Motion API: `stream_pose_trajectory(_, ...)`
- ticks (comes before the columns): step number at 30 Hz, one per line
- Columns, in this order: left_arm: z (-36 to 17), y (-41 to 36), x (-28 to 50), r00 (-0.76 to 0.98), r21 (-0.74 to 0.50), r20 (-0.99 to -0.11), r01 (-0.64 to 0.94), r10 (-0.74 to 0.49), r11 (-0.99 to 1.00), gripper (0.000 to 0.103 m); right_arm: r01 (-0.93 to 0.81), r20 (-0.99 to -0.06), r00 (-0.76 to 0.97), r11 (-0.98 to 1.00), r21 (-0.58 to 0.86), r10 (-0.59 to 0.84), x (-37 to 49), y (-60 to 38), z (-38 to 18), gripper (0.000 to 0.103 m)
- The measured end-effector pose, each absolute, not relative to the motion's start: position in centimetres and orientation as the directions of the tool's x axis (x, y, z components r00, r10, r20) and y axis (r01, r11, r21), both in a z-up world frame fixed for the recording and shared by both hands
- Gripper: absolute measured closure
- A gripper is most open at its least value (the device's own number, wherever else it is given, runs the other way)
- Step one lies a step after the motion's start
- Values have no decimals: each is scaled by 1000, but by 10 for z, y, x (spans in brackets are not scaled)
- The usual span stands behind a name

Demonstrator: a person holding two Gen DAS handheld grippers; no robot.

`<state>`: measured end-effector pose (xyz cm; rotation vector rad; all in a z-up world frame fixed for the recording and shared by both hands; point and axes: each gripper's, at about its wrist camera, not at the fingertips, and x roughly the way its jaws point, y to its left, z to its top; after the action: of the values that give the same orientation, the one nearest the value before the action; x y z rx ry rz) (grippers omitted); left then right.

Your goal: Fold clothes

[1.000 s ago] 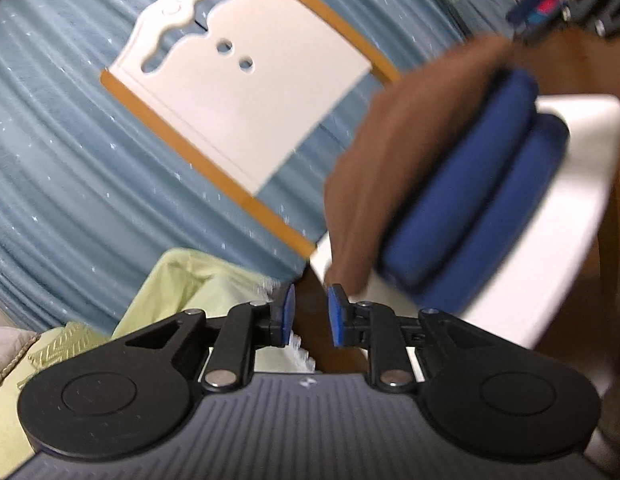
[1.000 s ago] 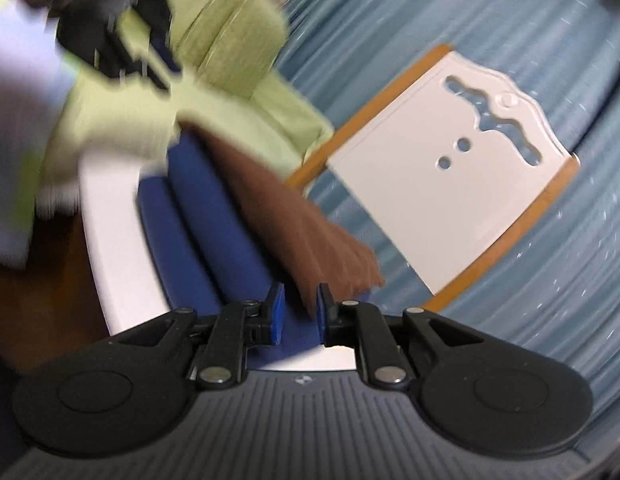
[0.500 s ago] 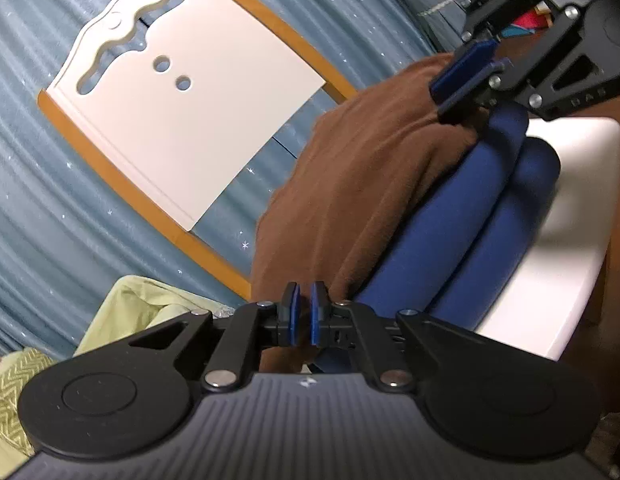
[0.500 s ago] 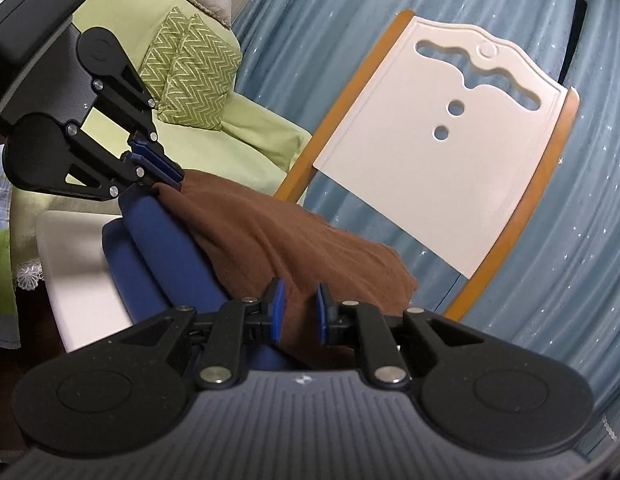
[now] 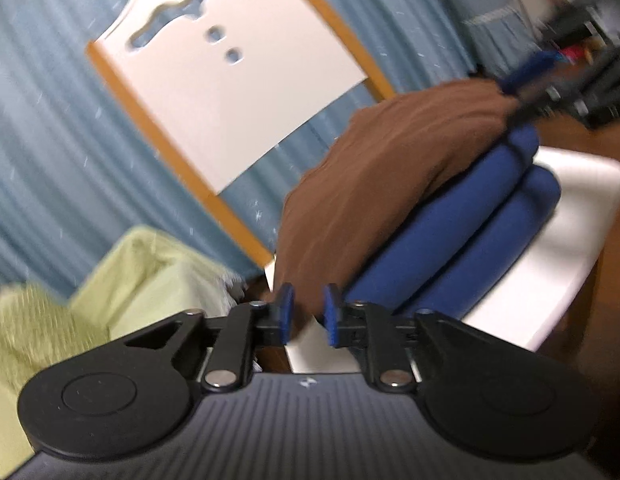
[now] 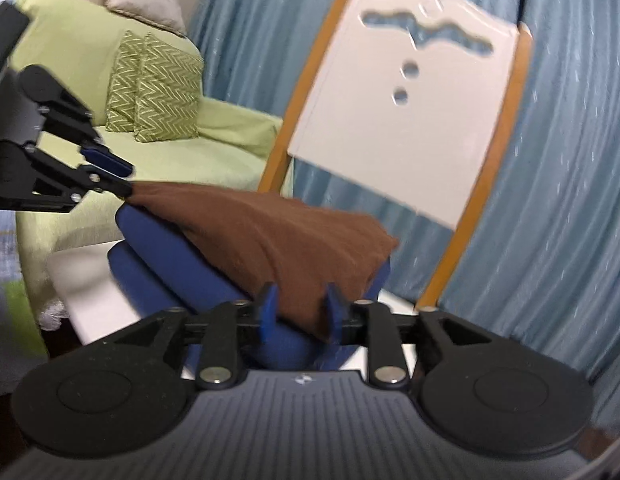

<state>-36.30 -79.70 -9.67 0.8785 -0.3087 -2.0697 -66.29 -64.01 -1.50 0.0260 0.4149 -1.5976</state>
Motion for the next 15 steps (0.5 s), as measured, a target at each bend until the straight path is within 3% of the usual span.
stream_pose_trajectory(3, -94, -774, -355, -396, 427, -492, 667, -775, -611, 52, 985, -285, -85, -37, -170, -955, -665, -619, -13, 66)
stream_pose_trajectory(5, -93, -757, -352, -394, 384, -502, 696, -770, -607, 35, 988, -290, -92, -50, -148, -953, -662, -603, -13, 45)
stream_pose_trajectory(7, -91, -741, -349, -393, 333, -512, 729, -764, -598, 22, 989, -293, -106, -70, -132, -950, -659, -588, -15, 33)
stream_pose_trajectory(10, -88, -725, -350, -396, 257, -541, 763, -742, -594, 16, 990, -298, -124, -99, -96, -946, -655, -568, -16, 13)
stream_pose_trajectory(11, -88, -723, -350, -396, 239, -548, 770, -737, -591, 9, 991, -300, -126, -105, -87, -945, -654, -561, -17, 6)
stream_pose_trajectory(13, -84, -713, -351, -393, 194, -550, 798, -736, -571, 1, 992, -306, -120, -101, -79, -944, -650, -551, -18, 1)
stream_pose_trajectory(15, -81, -705, -352, -382, 182, -547, 814, -745, -551, 1, 993, -318, -111, -89, -83, -942, -646, -543, -18, 1)
